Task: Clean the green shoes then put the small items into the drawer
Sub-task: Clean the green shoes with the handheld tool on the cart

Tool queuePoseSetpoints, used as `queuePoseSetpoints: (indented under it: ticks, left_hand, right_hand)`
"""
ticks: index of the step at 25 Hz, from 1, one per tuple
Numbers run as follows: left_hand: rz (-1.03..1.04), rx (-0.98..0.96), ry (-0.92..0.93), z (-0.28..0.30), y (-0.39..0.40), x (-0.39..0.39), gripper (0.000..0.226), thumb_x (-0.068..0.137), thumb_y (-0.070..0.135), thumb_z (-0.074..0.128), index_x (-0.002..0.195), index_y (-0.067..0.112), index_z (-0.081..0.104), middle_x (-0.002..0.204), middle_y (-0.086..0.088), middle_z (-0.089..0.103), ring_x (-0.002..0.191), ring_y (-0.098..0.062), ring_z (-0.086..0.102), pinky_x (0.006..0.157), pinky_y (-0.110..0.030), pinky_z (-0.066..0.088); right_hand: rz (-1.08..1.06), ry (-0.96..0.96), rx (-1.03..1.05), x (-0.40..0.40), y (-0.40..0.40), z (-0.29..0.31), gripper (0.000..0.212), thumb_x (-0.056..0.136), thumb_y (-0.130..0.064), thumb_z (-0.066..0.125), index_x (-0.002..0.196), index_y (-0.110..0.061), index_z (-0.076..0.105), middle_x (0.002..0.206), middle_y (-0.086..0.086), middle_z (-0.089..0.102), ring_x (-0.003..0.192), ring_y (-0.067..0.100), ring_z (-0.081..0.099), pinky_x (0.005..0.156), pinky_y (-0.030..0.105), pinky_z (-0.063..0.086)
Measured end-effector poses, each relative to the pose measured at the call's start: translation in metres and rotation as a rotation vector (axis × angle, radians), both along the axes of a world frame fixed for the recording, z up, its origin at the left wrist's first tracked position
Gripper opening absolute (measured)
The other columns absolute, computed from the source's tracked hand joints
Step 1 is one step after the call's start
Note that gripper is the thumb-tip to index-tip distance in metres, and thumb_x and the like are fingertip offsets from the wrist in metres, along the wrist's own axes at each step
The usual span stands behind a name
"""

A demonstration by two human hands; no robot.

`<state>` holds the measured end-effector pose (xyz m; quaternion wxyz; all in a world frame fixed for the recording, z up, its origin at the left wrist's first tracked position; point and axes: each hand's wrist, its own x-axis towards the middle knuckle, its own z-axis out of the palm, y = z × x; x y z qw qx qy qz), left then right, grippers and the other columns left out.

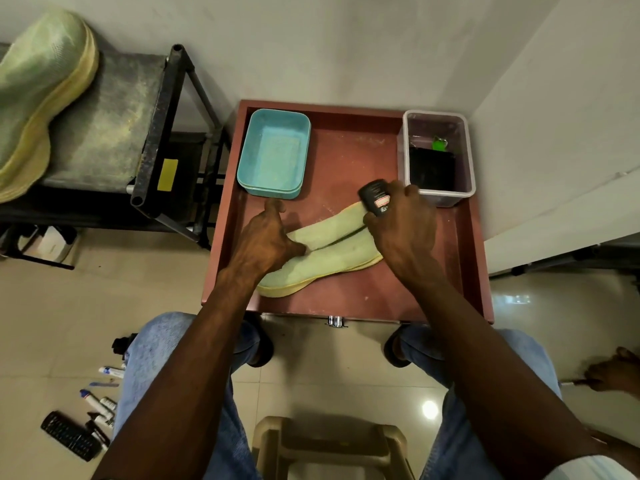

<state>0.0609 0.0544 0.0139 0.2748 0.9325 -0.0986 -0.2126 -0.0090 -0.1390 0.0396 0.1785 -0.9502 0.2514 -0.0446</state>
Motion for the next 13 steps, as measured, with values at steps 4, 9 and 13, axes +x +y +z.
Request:
queuePoseSetpoints:
  ticks: [4, 9, 13]
  left_hand:
    - [-0.054, -0.064, 0.044, 0.005, -0.002, -0.004, 0.099, 0.055, 0.036, 0.093, 0.134, 0.018, 0.036, 0.115, -0.005, 0.059, 0.101, -0.024, 0.059, 0.079, -0.033, 0.049]
    - [-0.108, -0.121, 0.079, 0.011, 0.0, -0.006, 0.087, 0.061, 0.024, 0.089, 0.133, 0.017, 0.04, 0.108, 0.004, 0.052, 0.095, -0.013, 0.051, 0.076, -0.027, 0.044]
    - [0.0, -0.203, -0.004, 0.005, 0.004, -0.006, 0.039, 0.08, 0.01, 0.062, 0.115, 0.019, 0.048, 0.114, 0.0, 0.052, 0.103, -0.018, 0.054, 0.085, -0.036, 0.05]
  right_hand:
    - [0.309, 0.135, 0.24, -0.006, 0.029, 0.0, 0.054, 0.073, -0.036, 0.076, 0.12, -0.015, 0.058, 0.111, 0.008, 0.064, 0.095, 0.027, 0.061, 0.078, 0.037, 0.051]
    - [0.154, 0.052, -0.07, -0.002, 0.006, 0.002, 0.053, 0.071, -0.036, 0.074, 0.117, -0.014, 0.059, 0.109, 0.013, 0.064, 0.095, 0.032, 0.06, 0.08, 0.038, 0.046]
    - [0.238, 0.122, 0.25, 0.0, 0.007, 0.005, 0.05, 0.069, -0.035, 0.078, 0.113, -0.016, 0.061, 0.107, 0.008, 0.065, 0.092, 0.027, 0.061, 0.077, 0.039, 0.052]
